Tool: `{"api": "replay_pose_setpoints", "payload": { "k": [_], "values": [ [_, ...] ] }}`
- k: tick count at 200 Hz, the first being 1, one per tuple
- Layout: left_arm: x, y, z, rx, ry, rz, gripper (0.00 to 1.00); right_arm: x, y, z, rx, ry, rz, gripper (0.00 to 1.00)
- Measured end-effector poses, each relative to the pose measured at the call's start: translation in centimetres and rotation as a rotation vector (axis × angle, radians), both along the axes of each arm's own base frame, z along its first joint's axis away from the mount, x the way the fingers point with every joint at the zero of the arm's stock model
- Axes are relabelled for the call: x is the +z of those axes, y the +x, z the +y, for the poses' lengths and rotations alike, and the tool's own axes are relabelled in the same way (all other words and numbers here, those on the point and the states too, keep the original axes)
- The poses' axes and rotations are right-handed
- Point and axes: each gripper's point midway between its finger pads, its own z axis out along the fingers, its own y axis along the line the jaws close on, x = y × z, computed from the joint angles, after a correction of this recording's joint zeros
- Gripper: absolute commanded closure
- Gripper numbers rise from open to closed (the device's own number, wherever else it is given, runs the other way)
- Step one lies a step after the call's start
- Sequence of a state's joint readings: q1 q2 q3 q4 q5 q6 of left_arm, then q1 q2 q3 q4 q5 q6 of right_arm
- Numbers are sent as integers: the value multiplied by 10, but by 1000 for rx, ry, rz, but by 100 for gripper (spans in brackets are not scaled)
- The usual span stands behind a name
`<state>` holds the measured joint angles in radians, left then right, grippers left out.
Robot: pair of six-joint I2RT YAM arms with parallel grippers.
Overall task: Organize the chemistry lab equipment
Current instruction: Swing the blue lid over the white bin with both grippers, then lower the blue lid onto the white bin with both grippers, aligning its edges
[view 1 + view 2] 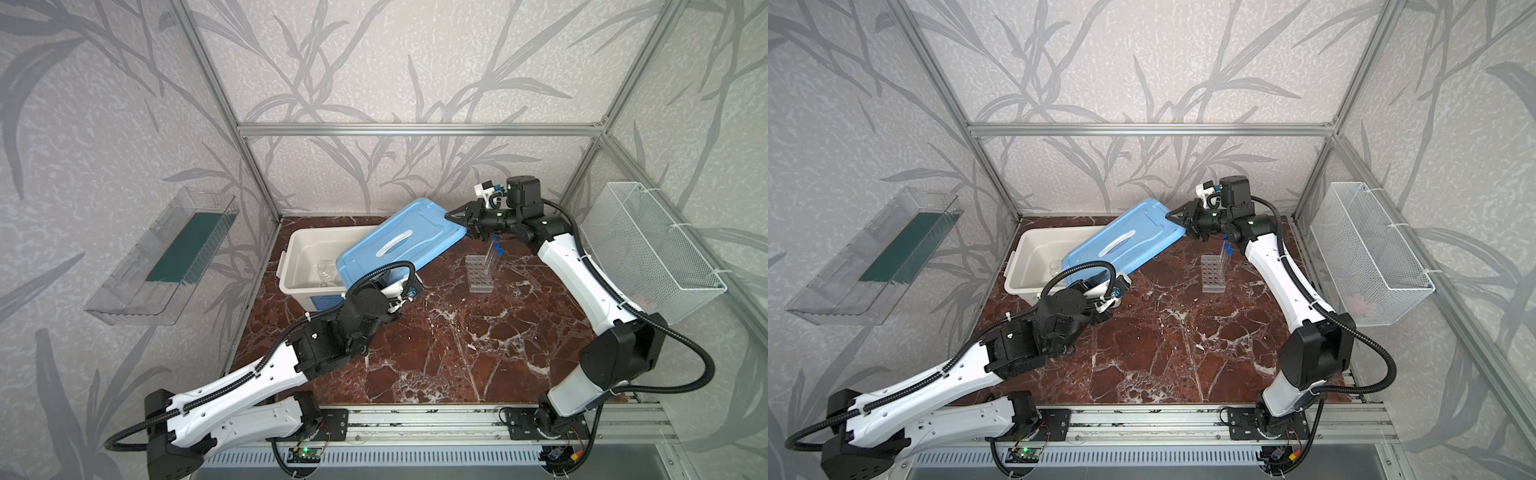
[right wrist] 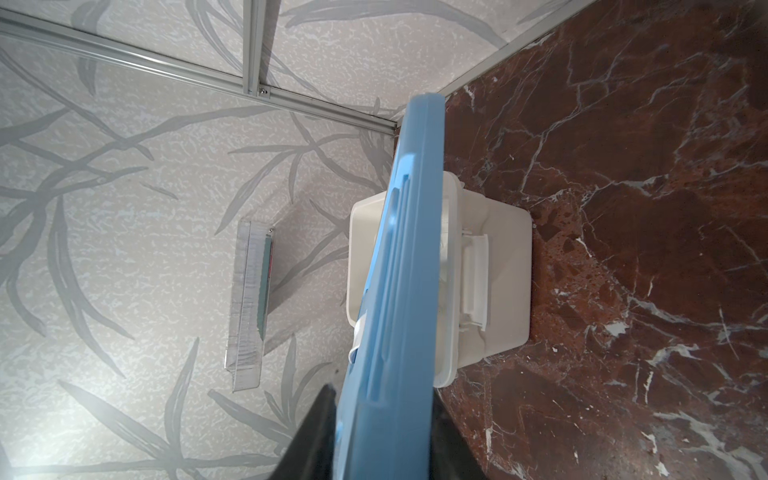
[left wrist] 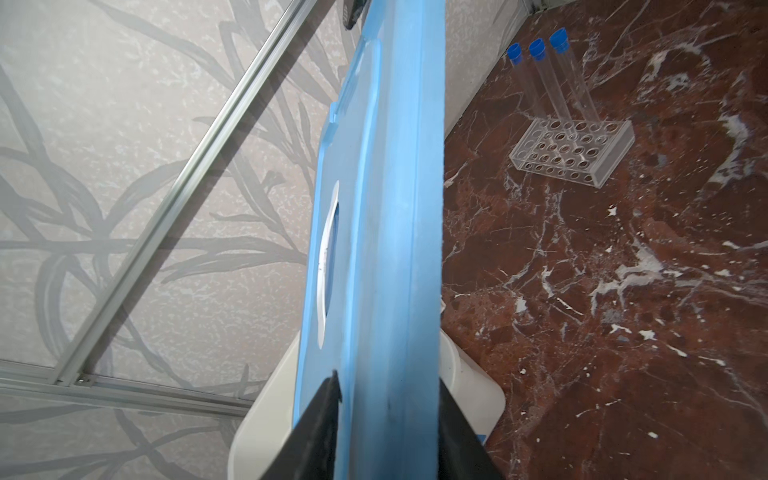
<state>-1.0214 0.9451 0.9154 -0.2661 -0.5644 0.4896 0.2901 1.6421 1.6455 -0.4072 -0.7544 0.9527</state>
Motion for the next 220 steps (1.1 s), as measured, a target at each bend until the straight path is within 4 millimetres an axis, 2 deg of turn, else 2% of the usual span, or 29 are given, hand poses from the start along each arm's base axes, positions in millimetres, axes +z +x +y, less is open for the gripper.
{"api": "replay_pose_setpoints", "payload": {
  "k": [36,53,82,95,116,129,147,165,185,220],
  "values": [
    [-23,-7,3,5,-87,62,52,-18,9,7,-16,13,23,73],
    [-29,-8,5,21,-133,78,51,-23,13,9,-19,16,23,74],
    [-38,-14,8,24,-240,121,41,-31,19,10,-39,27,20,75],
    [-32,-18,8,13,-316,140,40,-37,22,10,-46,30,26,75],
    [-10,-28,6,-40,-476,159,40,-46,26,12,-49,32,38,76],
    [-2,-33,4,-64,-549,181,36,-54,29,16,-46,30,46,76],
    [4,-30,8,-29,-635,217,36,-69,29,20,-39,24,66,76],
    [7,-10,26,107,-729,283,37,-83,26,22,-35,14,90,76],
    [9,18,60,297,-853,344,35,-91,25,21,-36,10,97,76],
    [-4,37,96,502,-911,427,30,-104,23,23,-35,11,102,76]
  ]
}}
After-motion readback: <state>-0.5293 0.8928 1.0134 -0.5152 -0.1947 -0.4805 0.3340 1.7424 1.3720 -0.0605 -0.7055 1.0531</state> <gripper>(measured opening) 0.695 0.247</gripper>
